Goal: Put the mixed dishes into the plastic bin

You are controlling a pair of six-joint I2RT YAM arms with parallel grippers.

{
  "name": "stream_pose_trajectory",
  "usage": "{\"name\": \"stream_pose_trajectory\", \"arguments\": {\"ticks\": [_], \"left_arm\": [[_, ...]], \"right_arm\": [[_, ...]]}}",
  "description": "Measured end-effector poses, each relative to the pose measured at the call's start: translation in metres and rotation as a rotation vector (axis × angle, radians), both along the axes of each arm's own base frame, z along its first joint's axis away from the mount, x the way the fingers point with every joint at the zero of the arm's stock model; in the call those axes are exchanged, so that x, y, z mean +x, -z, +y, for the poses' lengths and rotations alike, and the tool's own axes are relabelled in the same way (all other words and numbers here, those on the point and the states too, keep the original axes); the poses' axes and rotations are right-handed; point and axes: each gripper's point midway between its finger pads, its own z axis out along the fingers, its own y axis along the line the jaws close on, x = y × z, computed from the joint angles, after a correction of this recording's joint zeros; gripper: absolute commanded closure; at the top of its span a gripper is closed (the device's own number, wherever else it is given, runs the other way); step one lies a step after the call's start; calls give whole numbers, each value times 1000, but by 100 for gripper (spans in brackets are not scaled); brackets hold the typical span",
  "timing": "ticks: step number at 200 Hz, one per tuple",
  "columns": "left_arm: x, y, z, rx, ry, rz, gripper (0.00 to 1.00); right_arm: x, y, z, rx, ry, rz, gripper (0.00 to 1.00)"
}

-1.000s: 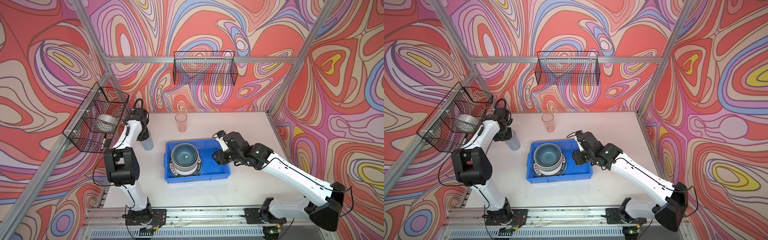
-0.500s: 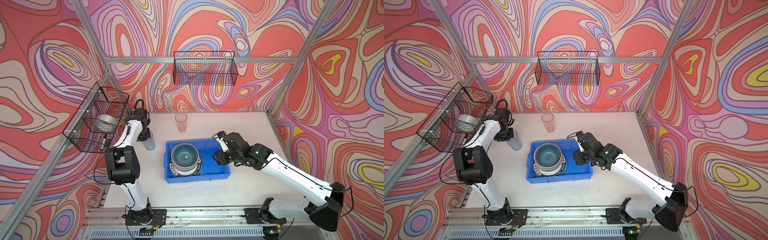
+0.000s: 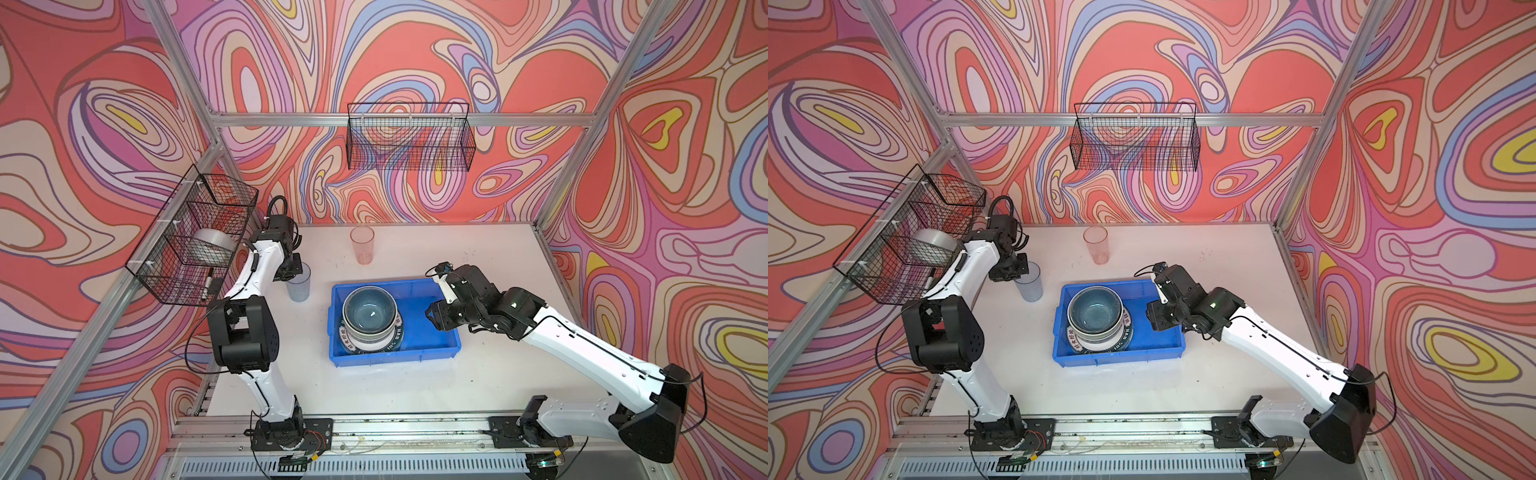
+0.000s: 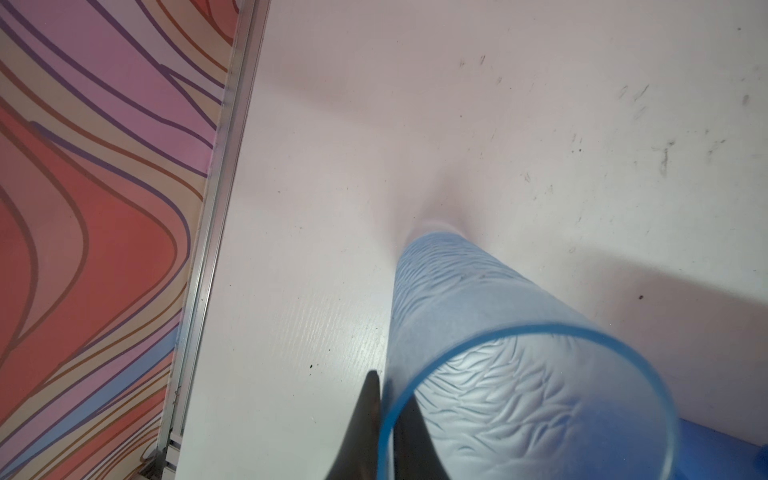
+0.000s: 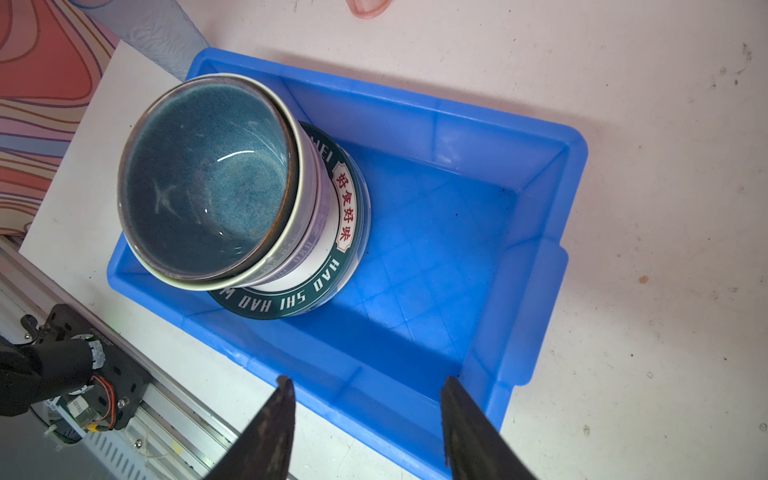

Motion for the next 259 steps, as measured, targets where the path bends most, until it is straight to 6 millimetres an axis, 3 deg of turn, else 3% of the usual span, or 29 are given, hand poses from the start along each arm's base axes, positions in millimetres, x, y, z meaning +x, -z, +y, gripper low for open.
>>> {"name": "stream_pose_trajectory", "arguments": {"ticks": [37,78,136,167,207,259], "left_arm": [[-5,-16,-11,-16,24,-30,99],[-14,-49,-43,-15,110,-81,100],[-24,-126,-123,24,321,-254,100],[-39,-157,-152,13,402,-330,100],[-64,-174,-190,-30,489,-390,99],[-88,-172,-218,-70,545,-403,99]], "right_arm": [[0,0,1,8,4,3,44],[-4,-7,10,55,-28,21,45],[1,-60,42,212,-110,-32,45],[5,-89,55,286,-141,-77,45],[16,-118,69,355,-154,-130,44],[31,-117,91,378,-169,-118,46]]}}
